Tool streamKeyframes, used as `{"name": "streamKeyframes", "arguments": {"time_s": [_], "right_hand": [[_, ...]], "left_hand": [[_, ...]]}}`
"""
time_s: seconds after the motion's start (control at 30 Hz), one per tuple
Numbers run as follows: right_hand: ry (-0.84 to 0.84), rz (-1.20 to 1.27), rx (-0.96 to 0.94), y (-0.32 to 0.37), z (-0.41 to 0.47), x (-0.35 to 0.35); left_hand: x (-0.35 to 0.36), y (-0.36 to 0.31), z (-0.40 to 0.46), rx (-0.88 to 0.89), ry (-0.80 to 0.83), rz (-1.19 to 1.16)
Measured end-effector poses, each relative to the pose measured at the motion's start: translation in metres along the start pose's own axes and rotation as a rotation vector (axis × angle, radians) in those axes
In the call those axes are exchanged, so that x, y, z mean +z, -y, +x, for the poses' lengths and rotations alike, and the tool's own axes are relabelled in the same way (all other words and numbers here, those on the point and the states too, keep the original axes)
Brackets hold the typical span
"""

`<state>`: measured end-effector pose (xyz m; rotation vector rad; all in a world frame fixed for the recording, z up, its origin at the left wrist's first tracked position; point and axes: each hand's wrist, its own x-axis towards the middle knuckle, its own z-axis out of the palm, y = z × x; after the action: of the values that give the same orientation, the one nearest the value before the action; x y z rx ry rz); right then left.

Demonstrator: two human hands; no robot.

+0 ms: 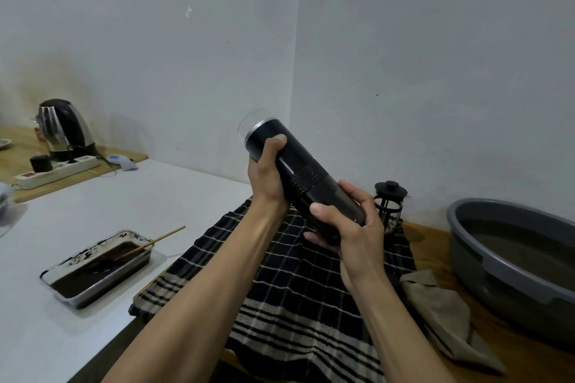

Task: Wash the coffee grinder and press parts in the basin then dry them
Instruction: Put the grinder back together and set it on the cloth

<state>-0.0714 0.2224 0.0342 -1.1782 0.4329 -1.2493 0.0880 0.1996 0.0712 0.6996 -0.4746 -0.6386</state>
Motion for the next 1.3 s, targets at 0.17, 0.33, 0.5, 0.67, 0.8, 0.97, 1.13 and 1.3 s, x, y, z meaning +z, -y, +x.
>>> {"name": "streamKeyframes", "arguments": {"time_s": [0.17, 0.33, 0.5, 0.67, 0.8, 0.97, 1.13, 1.3], "right_hand": [[-0.017, 0.069, 0.01, 0.001, 0.002, 0.0], [-0.048, -0.316, -0.338, -0.003, -0.002, -0.002], [-0.039, -0.392, -0.35, -0.01, 0.0, -0.009], [-0.022, -0.359, -0.312, -0.011, 0.005, -0.018], [-0.029, -0.498, -0.36, -0.017, 0.011, -0.02], [0.312, -0.772, -0.228, 0.016, 0.019, -0.048], [0.099, -1.078, -0.042, 0.043, 0.052, -0.113], [0.424, -1.65, 0.46, 0.011, 0.052, -0.139]], "left_hand": [[0.01, -0.003, 0.003, -0.019, 0.057, 0.031], [0.014, -0.001, 0.002, -0.084, -0.022, 0.024], [0.01, 0.005, 0.0, -0.13, -0.106, 0.027], [0.011, 0.012, -0.006, -0.159, -0.029, 0.092], [0.017, 0.028, -0.025, -0.206, 0.109, 0.163], [0.025, 0.024, -0.023, -0.147, 0.01, 0.186], [0.013, 0.014, -0.017, 0.073, 0.02, 0.382], [0.003, 0.02, -0.022, 0.086, 0.009, 0.408]]}}
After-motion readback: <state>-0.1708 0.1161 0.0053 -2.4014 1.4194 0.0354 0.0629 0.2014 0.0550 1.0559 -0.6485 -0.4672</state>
